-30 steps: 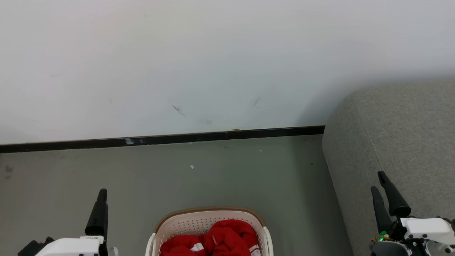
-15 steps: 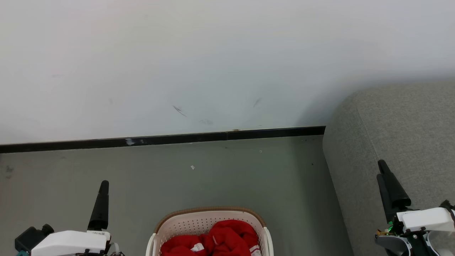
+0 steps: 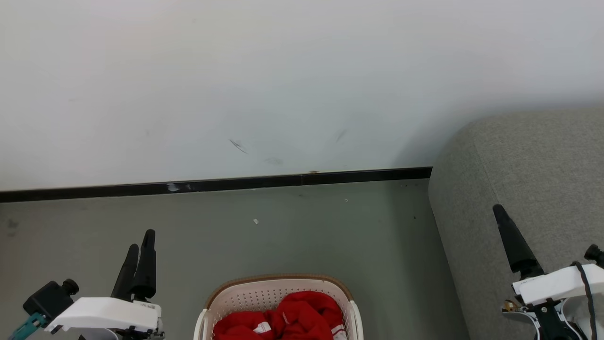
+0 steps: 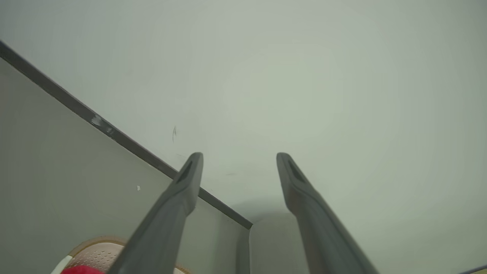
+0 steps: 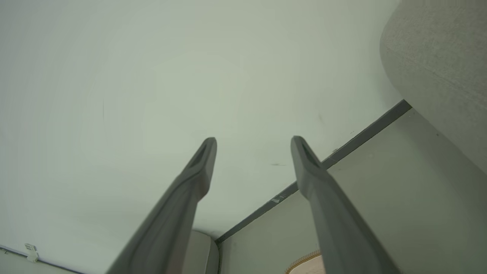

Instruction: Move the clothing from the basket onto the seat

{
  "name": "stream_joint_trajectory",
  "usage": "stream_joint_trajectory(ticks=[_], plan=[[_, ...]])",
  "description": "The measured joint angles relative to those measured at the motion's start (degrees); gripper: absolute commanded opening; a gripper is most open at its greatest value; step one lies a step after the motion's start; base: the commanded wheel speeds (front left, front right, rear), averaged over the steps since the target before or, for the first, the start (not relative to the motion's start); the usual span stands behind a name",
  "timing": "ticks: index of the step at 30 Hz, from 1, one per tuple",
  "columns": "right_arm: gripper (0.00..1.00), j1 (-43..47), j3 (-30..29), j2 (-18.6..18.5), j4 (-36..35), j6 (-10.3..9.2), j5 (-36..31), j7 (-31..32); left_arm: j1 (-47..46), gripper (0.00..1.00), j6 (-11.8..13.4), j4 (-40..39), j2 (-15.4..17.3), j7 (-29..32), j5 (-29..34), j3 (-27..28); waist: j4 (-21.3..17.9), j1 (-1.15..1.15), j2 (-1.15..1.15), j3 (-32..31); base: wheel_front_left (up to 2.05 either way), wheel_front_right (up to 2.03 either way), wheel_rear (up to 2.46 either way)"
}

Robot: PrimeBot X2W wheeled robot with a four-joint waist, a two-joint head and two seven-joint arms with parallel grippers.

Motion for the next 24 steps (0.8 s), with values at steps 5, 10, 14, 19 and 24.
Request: stream_joint_trajectory(ticks=[5,10,14,19,24], plan=[[1.0,-0.3,0.6,-0.3,-0.6,0.0,-5.8,-0.7,-0.3,1.0,0.0,-0.2,0.7,-1.2,7.1,-1.5,0.0,-0.04,0.0,0.1,0.0,0.0,0.0],[1.0,-1.4,0.7,-1.2,-0.9,0.0,-12.8,-1.5,-1.0,1.0,0.6,-0.8,0.9,-2.1,13.2,-2.4,0.0,-0.05,0.0,0.2,0.0,0.0,0.0],[1.0,-1.5,0.9,-1.5,-1.2,0.0,-18.4,-2.2,-1.1,1.0,1.5,-0.9,1.4,-3.1,18.2,-2.9,0.1,-0.06,0.0,0.3,0.0,0.0,0.0],[1.0,-1.5,1.5,-2.4,-1.3,0.0,-25.9,-2.9,-1.2,1.0,2.3,-0.9,2.2,-4.1,24.6,-4.7,0.2,-0.06,0.0,0.4,0.0,0.0,0.0],[1.0,-2.5,1.4,-2.4,-1.5,0.0,-32.4,-3.6,-1.6,1.0,3.7,-0.7,2.5,-5.1,30.4,-5.8,0.2,-0.06,0.0,0.5,0.0,0.0,0.0]])
